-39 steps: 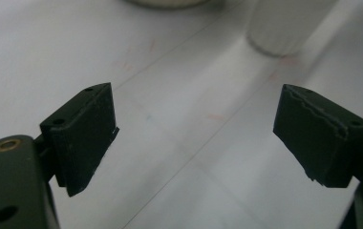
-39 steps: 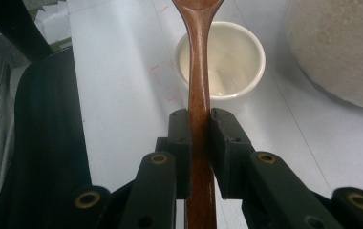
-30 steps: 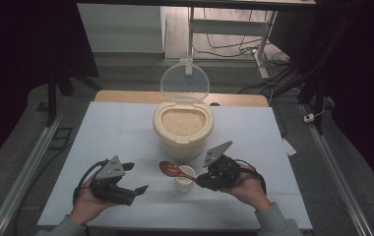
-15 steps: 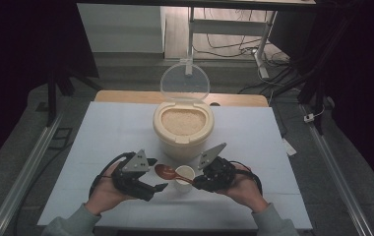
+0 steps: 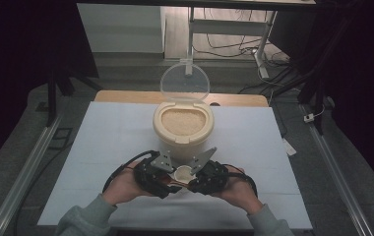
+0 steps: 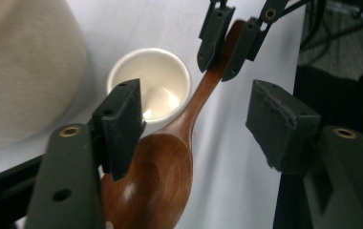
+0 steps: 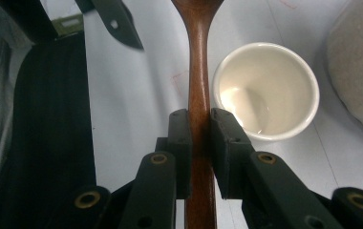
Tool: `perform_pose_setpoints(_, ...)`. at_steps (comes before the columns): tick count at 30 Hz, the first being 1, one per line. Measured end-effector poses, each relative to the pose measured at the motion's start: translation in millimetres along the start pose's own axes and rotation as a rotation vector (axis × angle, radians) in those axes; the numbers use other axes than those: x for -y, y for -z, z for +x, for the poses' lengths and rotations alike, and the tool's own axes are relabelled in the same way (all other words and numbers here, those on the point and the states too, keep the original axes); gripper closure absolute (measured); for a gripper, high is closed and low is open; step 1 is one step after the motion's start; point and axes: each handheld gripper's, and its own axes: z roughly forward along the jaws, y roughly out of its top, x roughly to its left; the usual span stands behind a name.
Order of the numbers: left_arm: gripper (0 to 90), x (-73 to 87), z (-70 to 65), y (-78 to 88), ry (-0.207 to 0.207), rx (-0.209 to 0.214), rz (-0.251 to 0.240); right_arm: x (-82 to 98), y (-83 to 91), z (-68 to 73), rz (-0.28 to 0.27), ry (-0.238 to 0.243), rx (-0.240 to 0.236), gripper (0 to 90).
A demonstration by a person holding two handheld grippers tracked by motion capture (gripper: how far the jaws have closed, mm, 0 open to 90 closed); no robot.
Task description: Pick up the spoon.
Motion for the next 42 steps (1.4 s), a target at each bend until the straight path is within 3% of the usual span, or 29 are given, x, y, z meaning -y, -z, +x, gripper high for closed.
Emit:
perform_pose_setpoints(11, 51.6, -2.6, 3.1, -12.7, -0.033, 0.07, 0.085, -5.1, -3.4, 6.2, 0.011, 0.043, 0.008, 78.9)
perform_pose_setpoints(19, 58.9, -2.2, 0.4, -22.9, -0.052, 0.072, 0.133, -8.8, -5.2, 9.5, 0.022, 0.095, 0.017, 78.9)
perform_pose_setpoints(25, 69.3, -0.6, 0.2, -25.9, -0.068, 0.064, 0.153, -8.9, -5.3, 12.9, 0.019, 0.124, 0.027, 78.8)
perform_pose_setpoints(29, 74.0, 0.7, -0.9, -27.5, -0.091, 0.086, 0.162, -8.7, -5.9, 15.5, 0.019, 0.165, 0.022, 78.8)
perform_pose_setpoints(30, 74.0, 0.6, -0.4, -27.7, -0.114, 0.097, 0.179, -8.7, -5.9, 15.5, 0.019, 0.165, 0.022, 78.8)
perform_pose_setpoints(33, 77.2, 1.4, -1.9, -29.5, -0.128, 0.124, 0.188, -8.7, -7.9, 19.0, 0.022, 0.168, 0.012, 78.5)
perform_pose_setpoints(34, 79.4, 2.0, -2.8, -30.3, -0.126, 0.138, 0.186, -8.1, -8.8, 18.1, 0.028, 0.2, 0.003, 77.9)
perform_pose_setpoints(35, 79.4, 2.2, -3.3, -31.3, -0.127, 0.141, 0.187, -8.1, -8.8, 18.1, 0.028, 0.2, 0.003, 77.9)
perform_pose_setpoints(36, 79.7, 2.3, -3.6, -32.0, -0.126, 0.139, 0.189, -7.5, -10.4, 18.4, 0.02, 0.17, -0.004, 77.6)
perform_pose_setpoints(40, 80.0, 3.4, -4.3, -33.4, -0.114, 0.129, 0.175, -5.3, -8.2, 13.6, -0.002, 0.165, -0.007, 76.1)
perform_pose_setpoints(42, 80.0, 3.5, -1.9, -29.5, -0.113, 0.11, 0.164, -4.1, -4.8, 11.6, -0.037, 0.122, -0.005, 70.9)
